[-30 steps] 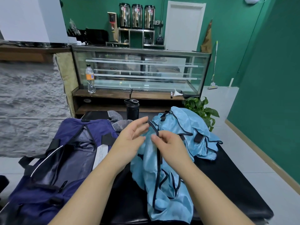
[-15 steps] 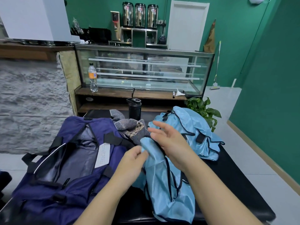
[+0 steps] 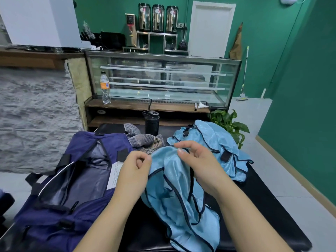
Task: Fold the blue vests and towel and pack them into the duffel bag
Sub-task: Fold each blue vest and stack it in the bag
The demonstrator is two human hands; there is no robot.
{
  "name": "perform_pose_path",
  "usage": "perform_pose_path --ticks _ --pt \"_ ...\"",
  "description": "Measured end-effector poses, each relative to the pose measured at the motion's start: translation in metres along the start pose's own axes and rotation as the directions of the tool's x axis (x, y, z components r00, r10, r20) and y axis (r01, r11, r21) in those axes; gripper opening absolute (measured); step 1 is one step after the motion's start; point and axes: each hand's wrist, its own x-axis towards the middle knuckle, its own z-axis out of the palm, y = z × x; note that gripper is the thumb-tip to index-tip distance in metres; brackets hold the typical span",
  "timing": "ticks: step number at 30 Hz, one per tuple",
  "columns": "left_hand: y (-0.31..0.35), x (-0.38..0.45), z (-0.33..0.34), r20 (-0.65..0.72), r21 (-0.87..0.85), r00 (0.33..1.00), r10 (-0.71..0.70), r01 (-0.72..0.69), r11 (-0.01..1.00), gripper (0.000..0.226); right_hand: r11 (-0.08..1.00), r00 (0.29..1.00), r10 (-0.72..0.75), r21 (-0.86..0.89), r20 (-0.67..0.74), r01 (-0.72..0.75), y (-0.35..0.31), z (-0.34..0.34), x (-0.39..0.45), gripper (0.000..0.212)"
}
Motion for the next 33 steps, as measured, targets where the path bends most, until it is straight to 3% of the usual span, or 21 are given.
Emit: perform_pose_path --ticks 3,6,9,11,15,17,20,22,23,26,30,33 --pt "0.005 -0.006 0.002 0.193 -0.065 0.975 -0.111 0.125 0.990 0.013 0.998 0.999 -0.030 -0.048 -0.035 0.028 -0.004 -0.003 0.004 0.018" --pt "0.015 -0.019 0.007 0.477 -0.246 0.875 -0.085 0.226 0.943 0.030 0.999 0.999 -0.045 0.013 -0.026 0.045 -0.008 -0.004 0.004 0.017" --pt "0.017 -0.022 0.010 0.476 -0.459 0.879 0.012 0.236 0.857 0.045 0.996 0.996 -0.083 -0.023 -0.042 0.082 -0.011 -0.005 0.005 0.018" --pt "0.018 -0.019 0.010 0.404 -0.488 0.912 0.073 0.148 0.860 0.033 0.994 0.995 -0.093 -0.059 -0.043 0.090 -0.012 -0.007 0.005 0.018" --pt "0.018 -0.014 0.002 0.353 -0.309 0.926 0.135 -0.021 0.951 0.016 0.981 0.995 -0.099 -0.171 -0.024 0.093 -0.020 -0.012 0.004 0.019" --pt "0.018 -0.009 -0.005 0.325 -0.077 0.925 0.196 -0.181 0.980 0.007 0.943 0.995 -0.090 -0.317 0.046 0.100 -0.028 -0.016 0.002 0.021" --pt "0.025 0.007 -0.016 0.322 0.257 0.885 0.336 -0.423 0.869 0.023 0.773 0.990 -0.042 -0.623 0.132 0.116 -0.038 -0.019 0.004 0.025" --pt "0.035 0.016 -0.021 0.344 0.292 0.859 0.380 -0.482 0.826 0.029 0.695 0.992 -0.066 -0.708 0.110 0.125 -0.044 -0.015 0.007 0.008" --pt "0.041 0.019 -0.023 0.334 0.278 0.865 0.375 -0.470 0.837 0.030 0.679 0.990 -0.108 -0.721 0.091 0.140 -0.047 -0.014 0.009 0.012" --pt "0.052 0.034 -0.022 0.258 0.146 0.916 0.308 -0.352 0.924 0.022 0.783 0.967 -0.256 -0.586 0.002 0.208 -0.060 -0.012 0.017 0.019" --pt "0.077 0.040 -0.019 0.241 -0.150 0.930 0.277 -0.246 0.958 0.016 0.932 0.950 -0.281 -0.277 -0.138 0.235 -0.079 0.000 0.025 0.023" --pt "0.093 0.035 -0.015 0.310 -0.106 0.901 0.302 -0.283 0.953 0.013 0.950 0.936 -0.287 -0.184 -0.203 0.252 -0.091 0.012 0.029 0.029"
